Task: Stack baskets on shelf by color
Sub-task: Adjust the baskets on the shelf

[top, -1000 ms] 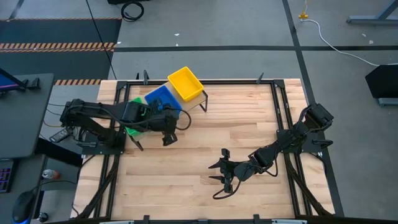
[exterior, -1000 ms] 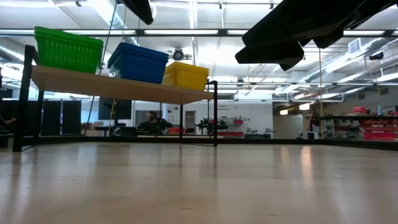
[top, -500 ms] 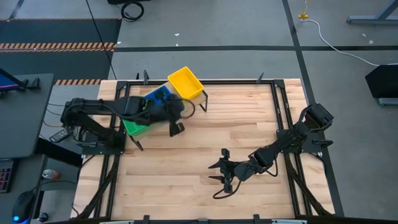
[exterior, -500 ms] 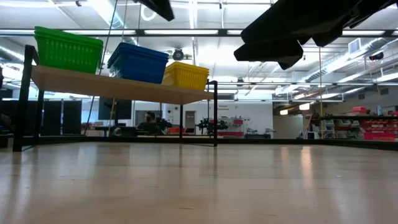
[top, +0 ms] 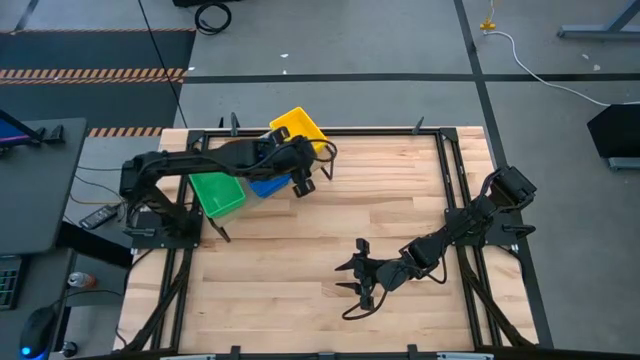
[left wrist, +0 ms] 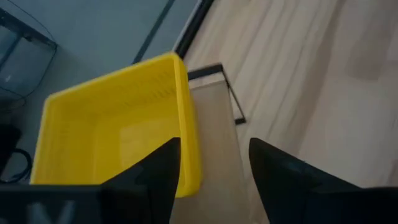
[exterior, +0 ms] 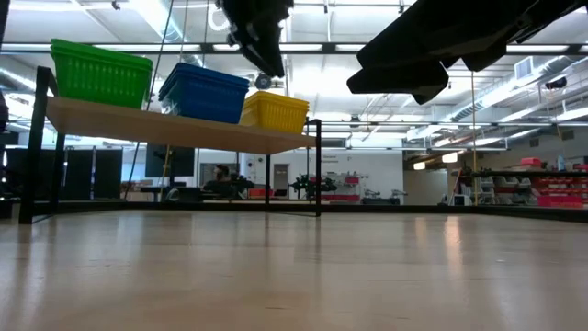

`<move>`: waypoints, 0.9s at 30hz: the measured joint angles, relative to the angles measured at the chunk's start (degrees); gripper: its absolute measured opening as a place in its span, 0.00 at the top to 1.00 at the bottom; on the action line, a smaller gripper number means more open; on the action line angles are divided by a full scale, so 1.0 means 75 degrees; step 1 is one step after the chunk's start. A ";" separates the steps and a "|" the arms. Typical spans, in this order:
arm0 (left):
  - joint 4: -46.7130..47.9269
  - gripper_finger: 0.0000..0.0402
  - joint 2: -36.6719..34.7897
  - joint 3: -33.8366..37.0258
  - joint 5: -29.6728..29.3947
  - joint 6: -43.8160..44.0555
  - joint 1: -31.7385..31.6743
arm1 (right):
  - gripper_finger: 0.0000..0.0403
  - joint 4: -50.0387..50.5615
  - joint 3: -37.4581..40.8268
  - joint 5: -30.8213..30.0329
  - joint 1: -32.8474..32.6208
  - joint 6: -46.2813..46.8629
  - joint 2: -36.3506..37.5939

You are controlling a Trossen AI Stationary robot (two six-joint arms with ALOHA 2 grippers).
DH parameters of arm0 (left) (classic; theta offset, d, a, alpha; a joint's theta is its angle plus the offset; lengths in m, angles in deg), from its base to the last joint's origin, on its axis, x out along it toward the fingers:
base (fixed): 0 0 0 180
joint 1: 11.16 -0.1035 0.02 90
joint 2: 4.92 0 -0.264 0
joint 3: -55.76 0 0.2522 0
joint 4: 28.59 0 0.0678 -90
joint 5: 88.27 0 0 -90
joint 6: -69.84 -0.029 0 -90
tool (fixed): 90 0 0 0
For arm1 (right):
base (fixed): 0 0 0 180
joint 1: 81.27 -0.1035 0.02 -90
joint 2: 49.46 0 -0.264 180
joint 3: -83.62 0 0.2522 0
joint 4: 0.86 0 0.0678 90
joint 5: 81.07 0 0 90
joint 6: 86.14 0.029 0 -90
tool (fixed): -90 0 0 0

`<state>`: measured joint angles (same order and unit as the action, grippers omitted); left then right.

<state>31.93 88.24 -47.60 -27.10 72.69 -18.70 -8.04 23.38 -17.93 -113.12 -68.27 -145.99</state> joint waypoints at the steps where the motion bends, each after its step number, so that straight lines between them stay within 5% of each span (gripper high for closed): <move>1: 0.0028 0.50 0.0062 0.0000 0.0100 -0.0042 -0.0066 | 0.53 0.0000 0.0000 -0.0001 0.0000 0.0000 0.0001; 27: 0.0424 0.57 0.0625 0.0003 0.0657 -0.0078 -0.0738 | 0.53 -0.0046 0.0000 0.0001 0.0000 0.0081 0.0003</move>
<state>35.11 92.93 -47.58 -22.18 72.11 -24.24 -8.39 23.38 -17.92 -113.12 -67.66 -145.97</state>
